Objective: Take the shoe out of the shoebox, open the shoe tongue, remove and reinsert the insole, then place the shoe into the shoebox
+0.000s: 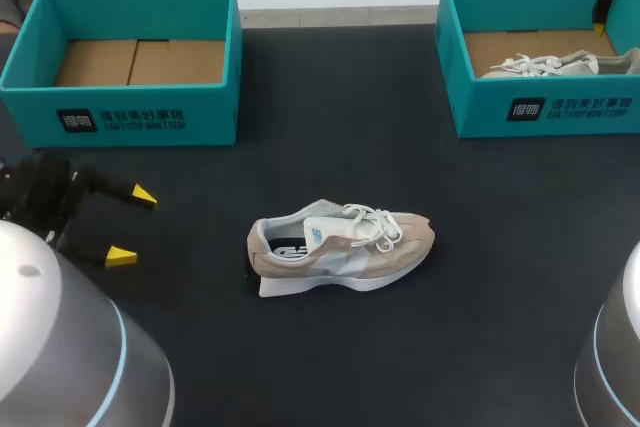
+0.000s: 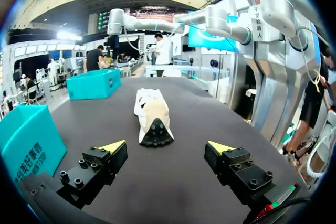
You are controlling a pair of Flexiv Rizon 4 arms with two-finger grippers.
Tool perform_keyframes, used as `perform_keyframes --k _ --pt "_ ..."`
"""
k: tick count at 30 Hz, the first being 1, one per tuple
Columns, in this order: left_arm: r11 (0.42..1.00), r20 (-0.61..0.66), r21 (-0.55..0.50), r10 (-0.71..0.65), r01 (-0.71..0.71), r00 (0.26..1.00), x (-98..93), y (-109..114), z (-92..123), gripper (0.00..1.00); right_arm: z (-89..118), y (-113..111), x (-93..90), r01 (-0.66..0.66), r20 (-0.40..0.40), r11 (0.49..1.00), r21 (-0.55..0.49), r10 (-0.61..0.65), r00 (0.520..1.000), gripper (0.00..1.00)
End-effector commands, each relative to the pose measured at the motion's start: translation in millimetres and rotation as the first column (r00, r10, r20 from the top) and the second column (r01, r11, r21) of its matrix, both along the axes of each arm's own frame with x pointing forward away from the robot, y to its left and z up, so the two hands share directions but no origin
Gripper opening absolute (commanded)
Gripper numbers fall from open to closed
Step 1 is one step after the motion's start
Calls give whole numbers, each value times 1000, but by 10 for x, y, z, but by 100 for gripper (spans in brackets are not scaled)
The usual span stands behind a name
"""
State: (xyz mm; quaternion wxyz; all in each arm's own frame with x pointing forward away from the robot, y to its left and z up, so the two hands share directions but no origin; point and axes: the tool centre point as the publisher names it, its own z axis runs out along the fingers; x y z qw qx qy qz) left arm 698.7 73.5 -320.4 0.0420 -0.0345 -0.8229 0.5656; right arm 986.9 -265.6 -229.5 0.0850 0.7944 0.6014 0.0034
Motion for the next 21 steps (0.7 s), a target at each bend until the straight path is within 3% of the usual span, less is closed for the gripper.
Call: perform_keyframes --k 1,5,12,21 --pt "982 69 -37 185 -183 980 -55 -3 -40 100 -2 -3 -5 0 2 1000 1 0 1000 100" --pt "973 29 -61 224 -222 974 -95 -44 -235 100 -2 -3 -5 0 2 1000 1 0 1000 100" --pt "971 64 -48 236 -233 970 -147 -63 -640 100 -2 -3 -5 0 2 1000 1 0 1000 100" --pt "959 63 -64 280 -276 958 -153 -108 -842 100 -2 -3 -5 0 2 1000 1 0 1000 100"
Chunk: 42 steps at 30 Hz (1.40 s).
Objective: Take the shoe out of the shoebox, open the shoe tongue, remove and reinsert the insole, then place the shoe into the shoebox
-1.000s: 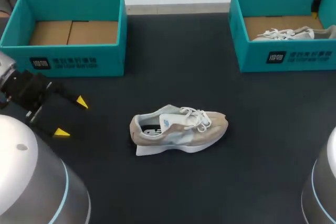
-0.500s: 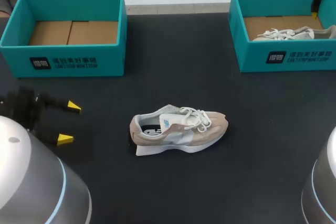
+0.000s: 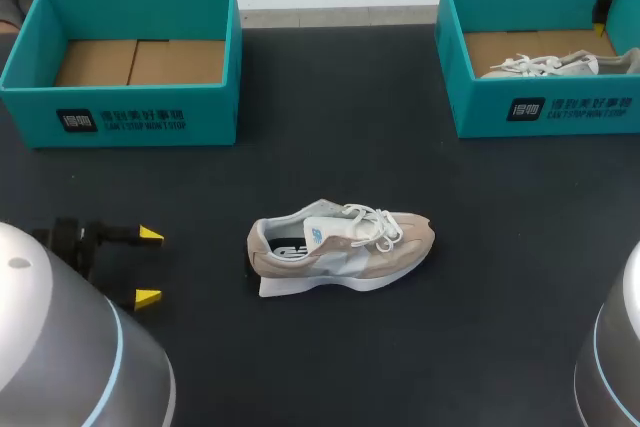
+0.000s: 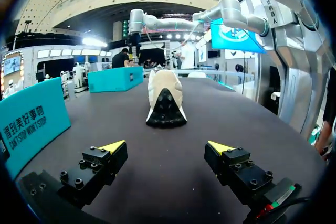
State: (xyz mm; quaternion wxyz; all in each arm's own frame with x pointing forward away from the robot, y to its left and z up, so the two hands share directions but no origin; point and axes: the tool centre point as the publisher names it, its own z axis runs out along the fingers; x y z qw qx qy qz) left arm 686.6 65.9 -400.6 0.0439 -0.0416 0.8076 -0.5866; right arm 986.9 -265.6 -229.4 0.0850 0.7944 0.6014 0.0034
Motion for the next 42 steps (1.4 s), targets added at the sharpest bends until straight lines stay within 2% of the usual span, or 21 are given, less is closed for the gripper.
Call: perform_keyframes --k 1,17,20,32,42 --pt "998 18 -4 59 -59 998 -33 -32 -41 100 -2 -3 -5 0 2 1000 1 0 1000 100" --pt "998 18 -4 59 -59 998 -33 -32 -41 100 -2 -3 -5 0 2 1000 1 0 1000 100" --pt "1000 21 13 22 -23 1000 -41 -168 -66 100 -2 -3 -5 0 2 1000 1 0 1000 100" --pt "999 15 -32 2 -1 1000 36 -631 -57 100 -2 -3 -5 0 2 1000 1 0 1000 100" --pt "999 16 -43 -15 16 1000 193 -954 -15 100 -2 -3 -5 0 2 1000 1 0 1000 100"
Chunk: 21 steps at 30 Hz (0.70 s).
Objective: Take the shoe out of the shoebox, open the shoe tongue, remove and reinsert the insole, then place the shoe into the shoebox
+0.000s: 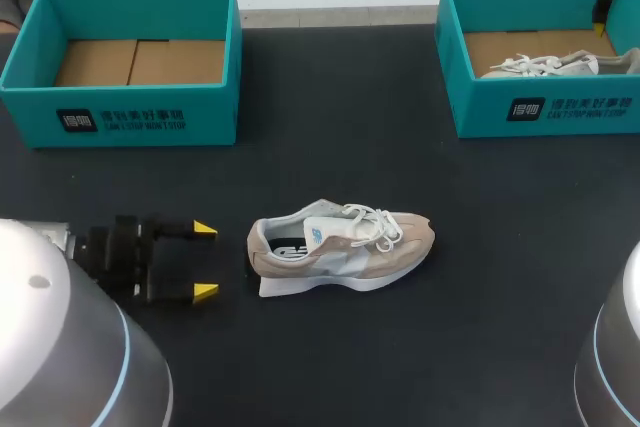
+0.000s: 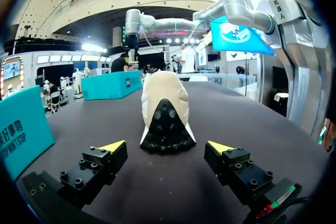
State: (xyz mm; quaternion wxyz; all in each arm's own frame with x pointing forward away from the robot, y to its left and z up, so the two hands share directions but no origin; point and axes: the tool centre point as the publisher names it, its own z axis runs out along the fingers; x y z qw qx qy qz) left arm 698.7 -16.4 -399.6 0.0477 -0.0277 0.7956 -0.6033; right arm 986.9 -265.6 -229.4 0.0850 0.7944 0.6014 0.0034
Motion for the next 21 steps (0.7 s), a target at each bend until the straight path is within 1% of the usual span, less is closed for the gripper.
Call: perform_keyframes --k 1,5,10,15,21 --pt "1000 -15 -10 6 -7 1000 69 -159 -19 100 -2 -3 -5 0 2 1000 1 0 1000 100" --pt "999 -50 -38 35 -37 998 19 -261 5 100 -2 -3 -5 0 2 1000 1 0 1000 100" --pt "996 -68 -54 62 -65 996 -52 -371 -22 100 -2 -3 -5 0 2 1000 1 0 1000 100" --pt "993 -70 -66 95 -99 993 -53 -489 -2 100 -2 -3 -5 0 2 1000 1 0 1000 100" --pt "992 -56 -79 90 -94 994 -17 -607 6 100 -2 -3 -5 0 2 1000 1 0 1000 100"
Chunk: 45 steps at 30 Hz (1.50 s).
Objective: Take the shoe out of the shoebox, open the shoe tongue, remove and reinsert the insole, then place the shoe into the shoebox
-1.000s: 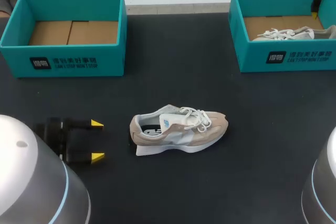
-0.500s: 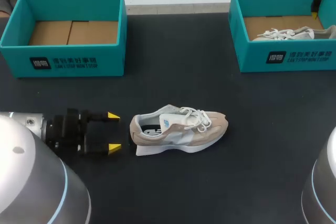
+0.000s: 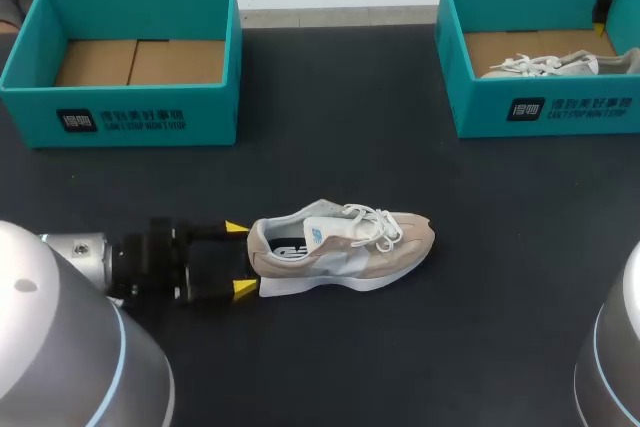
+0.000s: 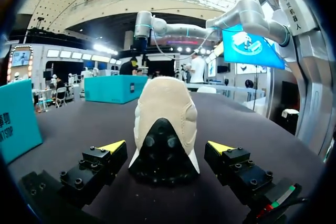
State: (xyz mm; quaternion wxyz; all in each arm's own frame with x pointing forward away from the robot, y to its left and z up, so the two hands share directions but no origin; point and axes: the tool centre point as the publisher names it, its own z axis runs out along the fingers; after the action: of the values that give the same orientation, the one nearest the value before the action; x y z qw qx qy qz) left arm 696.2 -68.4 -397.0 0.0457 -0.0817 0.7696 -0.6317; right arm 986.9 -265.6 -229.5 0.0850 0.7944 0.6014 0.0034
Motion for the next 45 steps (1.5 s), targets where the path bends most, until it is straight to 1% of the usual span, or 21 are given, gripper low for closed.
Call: perform_keyframes --k 1,10,19,26,27,28,29,30,31,32,39,45 --pt "1000 16 0 9 -9 1000 17 -104 -23 100 -2 -3 -5 0 2 1000 1 0 1000 100" --pt "1000 29 -6 3 -3 1000 138 -286 -57 100 -2 -3 -5 0 2 1000 1 0 1000 100" --pt "999 8 -8 -31 31 999 139 -496 -127 100 -2 -3 -5 0 2 1000 1 0 1000 100" --pt "999 -1 24 -37 37 999 181 -508 -176 100 -2 -3 -5 0 2 1000 1 0 1000 100" --pt "998 0 34 -43 43 999 186 -503 -173 99 -2 -3 -5 0 2 1000 1 0 1000 100" --pt "997 0 35 -62 62 998 194 -496 -170 93 -2 -3 -5 0 2 1000 1 0 1000 100" --pt "997 -1 37 -69 69 998 197 -487 -161 49 -2 -3 -5 0 2 1000 1 0 1000 100" --pt "997 -1 37 -71 71 997 203 -477 -150 33 -2 -3 -5 0 2 1000 1 0 1000 100" --pt "997 0 40 -73 73 997 212 -466 -138 13 -2 -3 -5 0 2 1000 1 0 1000 100" --pt "996 5 43 -79 79 997 219 -456 -128 0 -2 -3 -5 0 2 1000 1 0 1000 100" --pt "989 7 69 -135 134 991 237 -411 -95 0 -2 -3 -5 0 2 1000 1 0 1000 100" --pt "987 2 87 -136 135 991 250 -391 -166 0 -2 -3 -5 0 2 1000 1 0 1000 100"
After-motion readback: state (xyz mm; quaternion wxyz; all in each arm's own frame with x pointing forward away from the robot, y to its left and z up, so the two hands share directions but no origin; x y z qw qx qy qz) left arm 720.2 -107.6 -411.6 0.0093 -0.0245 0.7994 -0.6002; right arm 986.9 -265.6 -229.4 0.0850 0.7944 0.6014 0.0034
